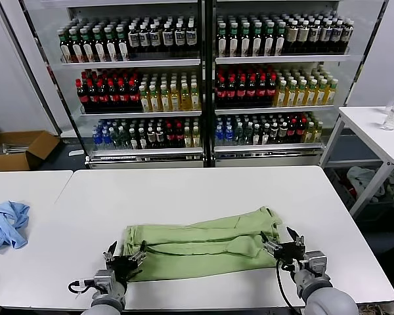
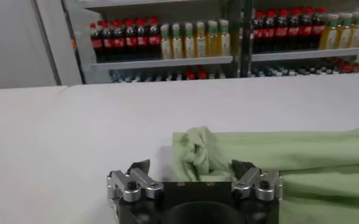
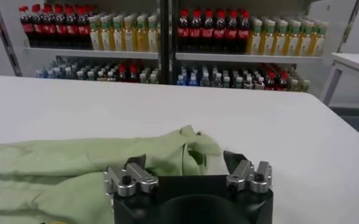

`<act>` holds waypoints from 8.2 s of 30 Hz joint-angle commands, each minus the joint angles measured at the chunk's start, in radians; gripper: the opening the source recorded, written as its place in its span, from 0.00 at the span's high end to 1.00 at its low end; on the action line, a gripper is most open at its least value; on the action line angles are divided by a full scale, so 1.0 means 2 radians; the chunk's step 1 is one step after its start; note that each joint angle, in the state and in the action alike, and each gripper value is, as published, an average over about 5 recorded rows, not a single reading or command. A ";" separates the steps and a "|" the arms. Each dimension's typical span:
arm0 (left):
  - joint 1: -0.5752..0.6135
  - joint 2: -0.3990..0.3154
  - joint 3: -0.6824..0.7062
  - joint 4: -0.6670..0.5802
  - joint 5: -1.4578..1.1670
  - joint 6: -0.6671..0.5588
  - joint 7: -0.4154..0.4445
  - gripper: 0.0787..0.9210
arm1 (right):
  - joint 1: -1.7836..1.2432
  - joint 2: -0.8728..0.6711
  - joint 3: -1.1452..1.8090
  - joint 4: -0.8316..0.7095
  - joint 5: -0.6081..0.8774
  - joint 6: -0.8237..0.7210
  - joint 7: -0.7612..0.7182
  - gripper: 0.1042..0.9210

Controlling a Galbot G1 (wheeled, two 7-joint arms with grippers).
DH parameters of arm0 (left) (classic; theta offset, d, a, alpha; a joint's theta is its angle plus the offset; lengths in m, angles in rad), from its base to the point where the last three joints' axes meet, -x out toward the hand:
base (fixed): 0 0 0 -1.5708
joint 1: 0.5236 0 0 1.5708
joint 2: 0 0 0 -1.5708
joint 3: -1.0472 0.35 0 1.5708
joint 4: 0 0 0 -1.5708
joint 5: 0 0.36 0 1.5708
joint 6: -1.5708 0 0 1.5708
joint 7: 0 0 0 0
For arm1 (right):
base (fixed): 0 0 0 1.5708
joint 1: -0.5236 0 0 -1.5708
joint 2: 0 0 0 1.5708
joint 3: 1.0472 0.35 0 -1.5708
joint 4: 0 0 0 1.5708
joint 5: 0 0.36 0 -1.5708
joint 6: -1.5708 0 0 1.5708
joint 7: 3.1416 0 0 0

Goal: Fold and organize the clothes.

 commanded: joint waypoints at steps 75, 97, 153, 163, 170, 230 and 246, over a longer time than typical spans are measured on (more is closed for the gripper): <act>-0.126 -0.026 0.072 0.018 -0.349 0.030 0.113 0.84 | -0.017 0.002 0.009 0.033 -0.007 0.010 -0.001 0.12; 0.000 0.051 -0.094 0.007 -0.108 0.010 0.057 0.14 | -0.006 0.014 0.007 0.021 -0.007 0.014 -0.003 0.12; -0.048 0.158 -0.364 0.056 -0.588 0.063 0.108 0.97 | -0.028 0.009 0.036 0.054 -0.003 0.014 0.001 0.12; -0.065 0.202 -0.276 -0.048 -0.540 0.069 0.087 0.97 | -0.032 0.023 0.029 0.076 -0.013 0.012 0.001 0.12; -0.130 0.118 -0.060 -0.066 -0.441 0.052 0.059 0.97 | -0.042 0.021 0.038 0.085 -0.019 0.017 0.000 0.12; -0.065 0.050 -0.055 -0.014 -0.185 -0.062 0.047 0.12 | 0.228 0.165 -0.180 -0.208 0.089 0.001 0.060 0.12; -0.054 0.047 -0.050 -0.019 -0.188 -0.062 0.048 0.12 | 0.272 0.140 -0.167 -0.247 0.072 -0.030 0.048 0.54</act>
